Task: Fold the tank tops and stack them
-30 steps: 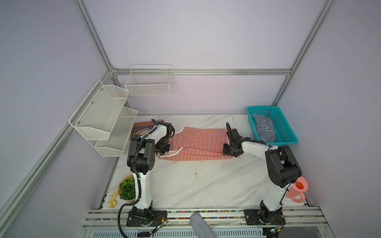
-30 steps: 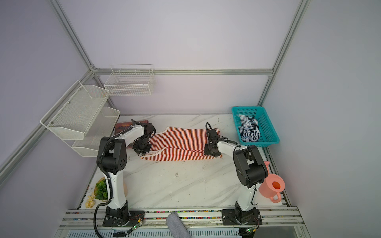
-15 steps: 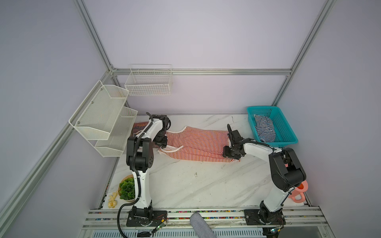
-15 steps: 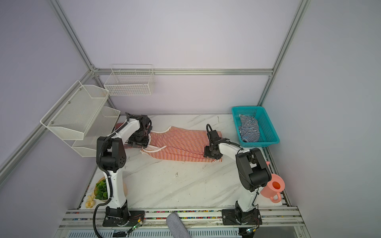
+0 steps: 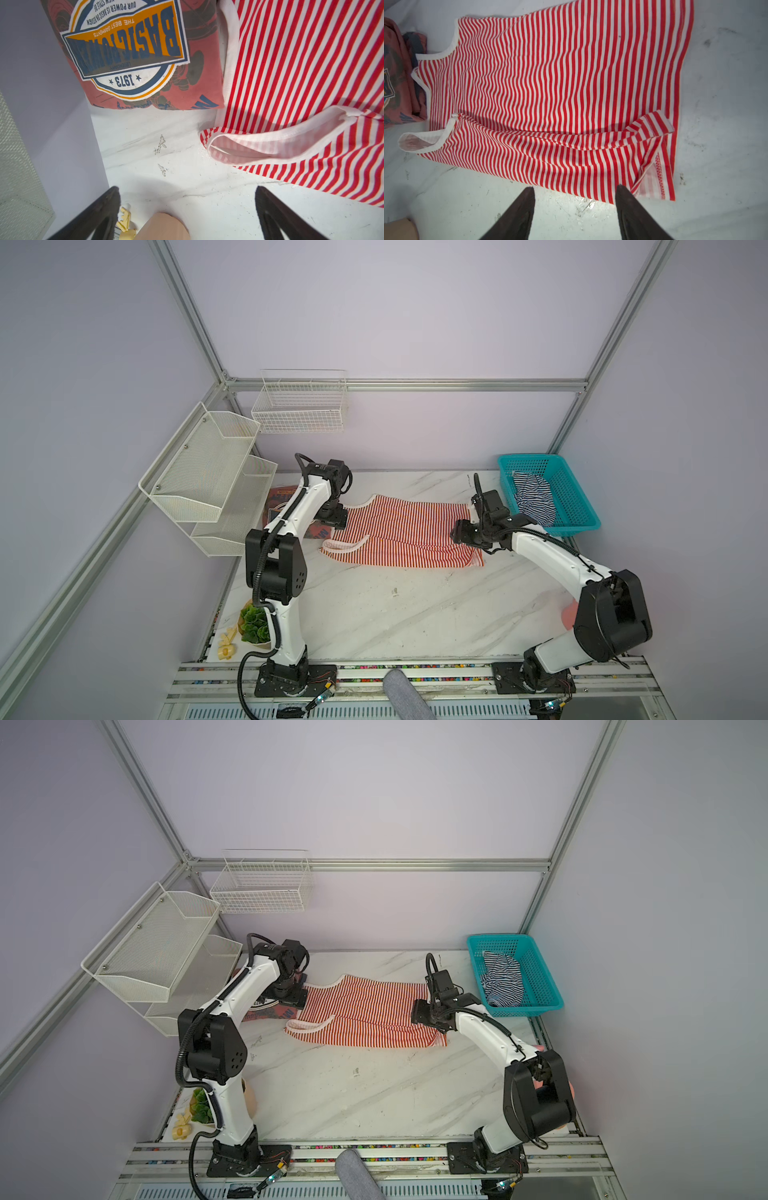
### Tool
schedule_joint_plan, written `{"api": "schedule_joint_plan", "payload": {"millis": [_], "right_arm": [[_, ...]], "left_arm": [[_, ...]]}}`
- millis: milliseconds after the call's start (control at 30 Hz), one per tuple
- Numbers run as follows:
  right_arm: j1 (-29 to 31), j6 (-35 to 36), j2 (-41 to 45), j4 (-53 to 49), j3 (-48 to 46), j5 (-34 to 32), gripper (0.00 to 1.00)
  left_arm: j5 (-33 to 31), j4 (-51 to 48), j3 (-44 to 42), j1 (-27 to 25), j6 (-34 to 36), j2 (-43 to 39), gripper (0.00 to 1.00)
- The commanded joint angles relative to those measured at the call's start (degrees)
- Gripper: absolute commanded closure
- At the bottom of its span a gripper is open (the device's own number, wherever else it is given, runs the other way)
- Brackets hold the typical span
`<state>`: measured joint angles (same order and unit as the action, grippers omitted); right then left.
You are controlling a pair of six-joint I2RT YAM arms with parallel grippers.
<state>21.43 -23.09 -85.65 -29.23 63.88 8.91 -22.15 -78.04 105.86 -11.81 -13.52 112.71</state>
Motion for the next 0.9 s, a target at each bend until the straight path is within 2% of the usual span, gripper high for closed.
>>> {"api": "schedule_joint_plan", "payload": {"millis": [0, 100, 233, 267, 333, 433, 533, 867], "right_arm": [[0.18, -1.62, 2.83, -4.08, -1.98, -1.95, 0.36], [0.16, -3.02, 5.11, -5.27, -4.76, -4.35, 0.45], [0.1, -5.05, 6.64, -5.38, -8.94, -4.34, 0.74], [0.12, -5.48, 6.7, -5.38, -9.82, -4.47, 0.8], [0.13, -6.07, 6.59, -5.11, -10.99, -4.65, 0.85], [0.12, -6.24, 5.13, -4.75, -11.54, -5.24, 0.85], [0.14, -6.25, 3.31, -4.87, -11.23, -5.64, 0.81], [-0.34, -5.03, -2.54, -3.43, -10.56, -7.28, 0.76]], "left_arm": [[-2.19, -0.09, -2.14, 0.39, -3.11, -1.49, 0.01], [2.01, 3.36, -4.11, -1.04, -5.16, -4.19, 0.06], [12.8, 10.97, -6.5, -6.85, -6.1, -7.74, 0.16], [16.11, 13.51, -7.18, -8.68, -6.57, -8.0, 0.2], [22.26, 18.5, -8.59, -11.99, -7.42, -7.54, 0.27], [27.08, 21.6, -8.66, -14.96, -8.1, -3.78, 0.35], [27.41, 21.83, -8.38, -16.7, -8.28, 0.51, 0.4], [28.39, 26.68, -13.22, -17.15, -9.57, 5.83, 0.4]]}}
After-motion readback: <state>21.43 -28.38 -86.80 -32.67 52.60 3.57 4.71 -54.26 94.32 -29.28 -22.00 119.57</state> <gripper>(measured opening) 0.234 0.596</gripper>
